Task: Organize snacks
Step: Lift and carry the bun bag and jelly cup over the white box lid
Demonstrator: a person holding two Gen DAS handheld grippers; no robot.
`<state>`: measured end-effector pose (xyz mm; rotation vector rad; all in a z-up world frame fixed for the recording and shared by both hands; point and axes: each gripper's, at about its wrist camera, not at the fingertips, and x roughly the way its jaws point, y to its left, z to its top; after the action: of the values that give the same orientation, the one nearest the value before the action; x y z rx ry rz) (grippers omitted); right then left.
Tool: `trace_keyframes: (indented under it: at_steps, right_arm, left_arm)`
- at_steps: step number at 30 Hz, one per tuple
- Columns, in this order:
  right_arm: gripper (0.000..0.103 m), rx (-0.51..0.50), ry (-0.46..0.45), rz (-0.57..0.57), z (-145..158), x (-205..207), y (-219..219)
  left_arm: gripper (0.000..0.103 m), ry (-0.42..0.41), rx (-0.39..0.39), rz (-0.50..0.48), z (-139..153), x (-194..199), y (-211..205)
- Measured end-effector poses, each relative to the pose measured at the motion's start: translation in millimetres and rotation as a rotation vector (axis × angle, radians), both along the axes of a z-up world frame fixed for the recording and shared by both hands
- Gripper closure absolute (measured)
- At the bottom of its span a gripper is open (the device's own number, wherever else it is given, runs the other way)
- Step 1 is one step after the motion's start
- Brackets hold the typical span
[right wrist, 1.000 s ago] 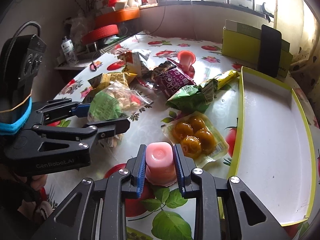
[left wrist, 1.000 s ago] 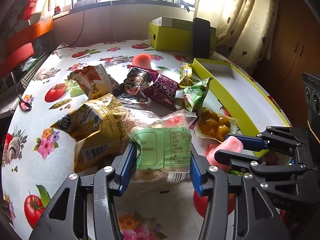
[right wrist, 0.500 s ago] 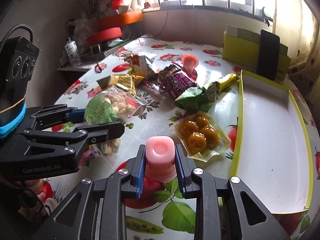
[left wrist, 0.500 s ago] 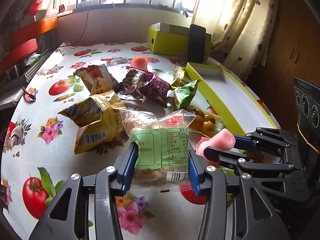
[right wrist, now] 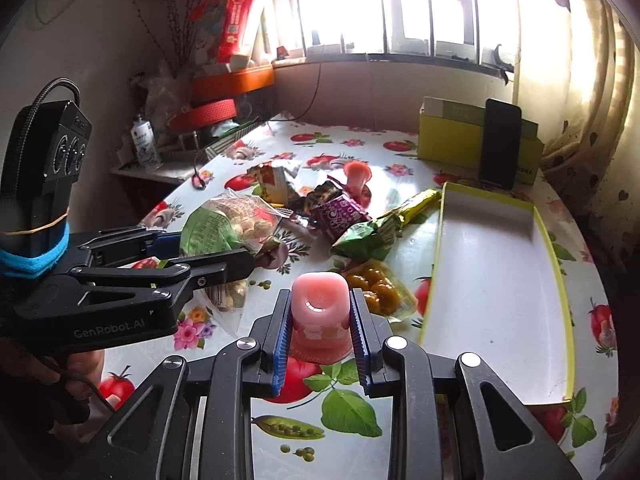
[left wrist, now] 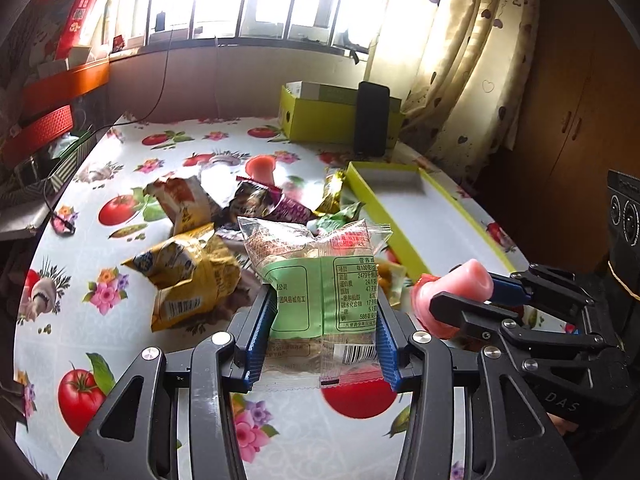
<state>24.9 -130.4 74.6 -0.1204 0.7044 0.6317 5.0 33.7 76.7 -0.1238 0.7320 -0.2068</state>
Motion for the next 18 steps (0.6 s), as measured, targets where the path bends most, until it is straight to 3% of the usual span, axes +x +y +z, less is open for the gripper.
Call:
trace_keyframes:
  at_steps: [18]
  right_arm:
    - [0.078, 0.02, -0.05, -0.129, 31.7, 8.2, -46.6]
  left_arm:
    - [0.056, -0.056, 0.007, -0.088, 38.1, 18.8, -36.4]
